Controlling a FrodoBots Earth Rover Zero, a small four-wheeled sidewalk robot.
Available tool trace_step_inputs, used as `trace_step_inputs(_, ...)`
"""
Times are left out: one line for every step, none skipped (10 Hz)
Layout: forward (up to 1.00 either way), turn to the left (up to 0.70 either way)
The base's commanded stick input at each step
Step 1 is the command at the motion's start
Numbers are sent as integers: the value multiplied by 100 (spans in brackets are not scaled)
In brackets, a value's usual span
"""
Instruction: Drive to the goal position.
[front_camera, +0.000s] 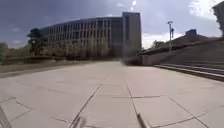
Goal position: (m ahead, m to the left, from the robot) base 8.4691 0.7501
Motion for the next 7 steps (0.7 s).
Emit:
trace_step_inputs(70, 0)
trace_step_inputs(70, 0)
trace_step_inputs(70, 0)
trace_step_inputs(70, 0)
trace_step_inputs(70, 0)
trace_step_inputs(70, 0)
trace_step_inputs(70, 0)
